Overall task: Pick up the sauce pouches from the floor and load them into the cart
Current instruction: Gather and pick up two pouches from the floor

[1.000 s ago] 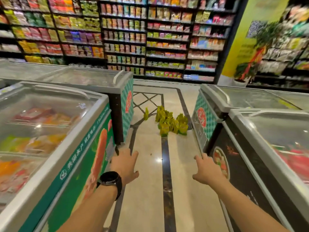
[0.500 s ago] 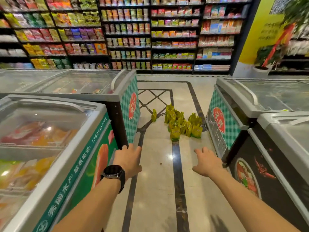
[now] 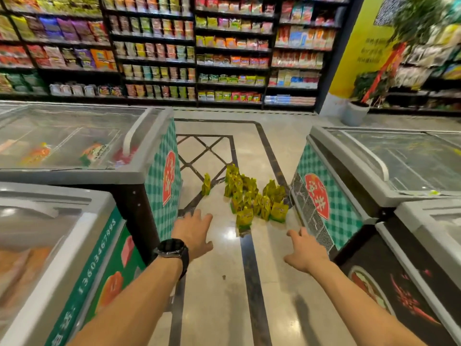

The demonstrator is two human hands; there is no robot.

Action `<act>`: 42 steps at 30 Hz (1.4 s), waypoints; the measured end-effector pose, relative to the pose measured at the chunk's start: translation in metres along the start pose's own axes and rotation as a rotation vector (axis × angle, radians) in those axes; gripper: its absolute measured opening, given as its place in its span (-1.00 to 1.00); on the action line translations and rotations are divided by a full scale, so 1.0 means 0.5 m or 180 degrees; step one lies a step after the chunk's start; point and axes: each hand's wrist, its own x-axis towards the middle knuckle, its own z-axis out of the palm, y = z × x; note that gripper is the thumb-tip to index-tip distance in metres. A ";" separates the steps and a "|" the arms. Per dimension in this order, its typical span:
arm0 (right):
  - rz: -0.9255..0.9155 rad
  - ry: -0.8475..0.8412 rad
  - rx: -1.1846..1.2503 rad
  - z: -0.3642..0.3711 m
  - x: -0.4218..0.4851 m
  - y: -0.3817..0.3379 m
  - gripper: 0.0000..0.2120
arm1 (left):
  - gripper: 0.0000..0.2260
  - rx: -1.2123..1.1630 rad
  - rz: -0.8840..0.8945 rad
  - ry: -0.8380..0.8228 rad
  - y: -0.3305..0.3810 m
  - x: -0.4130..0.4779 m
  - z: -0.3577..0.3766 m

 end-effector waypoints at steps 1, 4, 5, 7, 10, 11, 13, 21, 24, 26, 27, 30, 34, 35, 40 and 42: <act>0.0037 -0.0023 0.0004 -0.012 0.026 -0.006 -0.35 | -0.36 0.0007 0.0028 -0.0003 -0.014 0.040 -0.006; 0.0136 -0.0075 -0.0056 -0.043 0.109 -0.012 -0.35 | -0.36 0.0015 0.0177 0.0019 -0.040 0.155 -0.018; 0.0169 -0.0080 -0.0061 -0.052 0.143 -0.011 -0.35 | -0.36 0.0020 0.0221 0.0022 -0.045 0.195 -0.021; 0.0236 -0.0128 -0.0023 -0.068 0.217 -0.008 -0.35 | -0.36 0.0036 0.0282 -0.0008 -0.055 0.279 -0.025; 0.0281 -0.0197 -0.0037 -0.090 0.341 -0.009 -0.38 | -0.37 0.0064 0.0328 -0.0068 -0.070 0.405 -0.028; 0.0246 -0.0200 -0.0076 -0.096 0.388 -0.010 -0.38 | -0.37 0.0058 0.0295 -0.0088 -0.076 0.447 -0.029; 0.0173 -0.0206 -0.0074 -0.115 0.485 -0.018 -0.37 | -0.39 -0.0087 0.0133 -0.0135 -0.089 0.531 -0.038; -0.0082 -0.0341 -0.0074 -0.212 0.813 -0.062 -0.33 | -0.40 -0.0279 -0.0038 -0.0268 -0.150 0.818 -0.071; -0.0030 -0.0385 -0.0049 -0.226 0.922 -0.082 -0.32 | -0.38 -0.0198 -0.0029 -0.0342 -0.176 0.941 -0.064; 0.0011 -0.0443 -0.0071 -0.232 0.999 -0.094 -0.30 | -0.41 -0.0169 0.0058 -0.0366 -0.188 1.034 -0.057; 0.0036 -0.0478 -0.0080 -0.233 1.036 -0.101 -0.29 | -0.41 -0.0129 0.0137 -0.0365 -0.192 1.082 -0.052; 0.0194 -0.0530 -0.0036 -0.218 1.152 -0.121 -0.28 | -0.39 -0.0040 0.0411 -0.0391 -0.198 1.230 -0.031; 0.0339 -0.0716 0.0199 -0.165 1.297 -0.145 -0.33 | -0.37 0.0079 0.0786 -0.0507 -0.206 1.406 0.032; 0.0363 -0.0794 0.0245 -0.146 1.329 -0.149 -0.31 | -0.38 0.0091 0.0882 -0.0562 -0.204 1.444 0.056; 0.0457 -0.0931 0.0250 0.035 1.491 -0.133 -0.38 | -0.39 0.0110 0.1114 -0.0814 -0.164 1.623 0.262; 0.0413 -0.1091 0.0192 0.148 1.566 -0.117 -0.38 | -0.41 0.0075 0.1223 -0.0914 -0.132 1.676 0.385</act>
